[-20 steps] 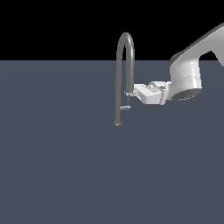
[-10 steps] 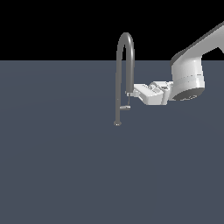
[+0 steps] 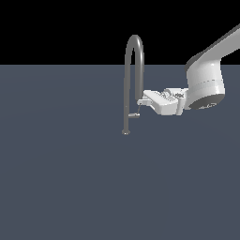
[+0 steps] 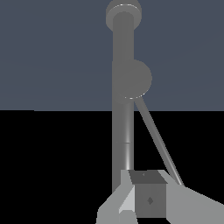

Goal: Turn on the faucet by rotating a designated handle.

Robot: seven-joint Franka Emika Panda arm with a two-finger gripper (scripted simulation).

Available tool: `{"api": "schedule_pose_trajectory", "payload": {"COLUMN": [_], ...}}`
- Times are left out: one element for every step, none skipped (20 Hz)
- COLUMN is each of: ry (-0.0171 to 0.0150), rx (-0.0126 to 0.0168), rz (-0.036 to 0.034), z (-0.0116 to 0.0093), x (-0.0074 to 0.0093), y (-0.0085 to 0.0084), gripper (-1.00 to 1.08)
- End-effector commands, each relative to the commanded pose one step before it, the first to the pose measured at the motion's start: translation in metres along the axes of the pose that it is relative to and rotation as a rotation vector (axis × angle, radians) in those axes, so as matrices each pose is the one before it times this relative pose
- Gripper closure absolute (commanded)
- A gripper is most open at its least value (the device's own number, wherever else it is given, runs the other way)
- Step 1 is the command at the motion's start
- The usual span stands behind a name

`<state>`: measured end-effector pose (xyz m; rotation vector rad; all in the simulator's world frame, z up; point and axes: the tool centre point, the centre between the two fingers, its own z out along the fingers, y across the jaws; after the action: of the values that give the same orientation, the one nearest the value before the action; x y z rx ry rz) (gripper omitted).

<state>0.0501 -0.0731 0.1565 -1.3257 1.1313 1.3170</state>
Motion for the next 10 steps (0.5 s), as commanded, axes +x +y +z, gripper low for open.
{"api": "schedule_pose_trajectory", "payload": {"ry": [-0.00287, -0.00011, 0.00000, 0.00000, 0.00084, -0.00010, -0.00010, -0.00010, -0.00014, -0.00009], "rx": [-0.00577, -0.00043, 0.00000, 0.00000, 0.00480, -0.00044, -0.00044, -0.00044, -0.00062, -0.00044], "rz": [0.00487, -0.00021, 0.00000, 0.00000, -0.00269, 0.00019, 0.00019, 0.00019, 0.00027, 0.00020], "z": [-0.00060, 0.00009, -0.00015, 0.00000, 0.00046, -0.00004, -0.00005, -0.00005, 0.00004, -0.00006], "x": [0.00172, 0.00006, 0.00016, 0.00000, -0.00132, 0.00192, 0.00194, 0.00197, 0.00205, 0.00202], "y": [0.00978, 0.00252, 0.00260, 0.00000, -0.00500, 0.00303, 0.00308, 0.00312, 0.00312, 0.00321], "gripper": [1.08, 1.08, 1.08, 1.08, 1.08, 1.08, 1.08, 1.08, 1.08, 1.08]}}
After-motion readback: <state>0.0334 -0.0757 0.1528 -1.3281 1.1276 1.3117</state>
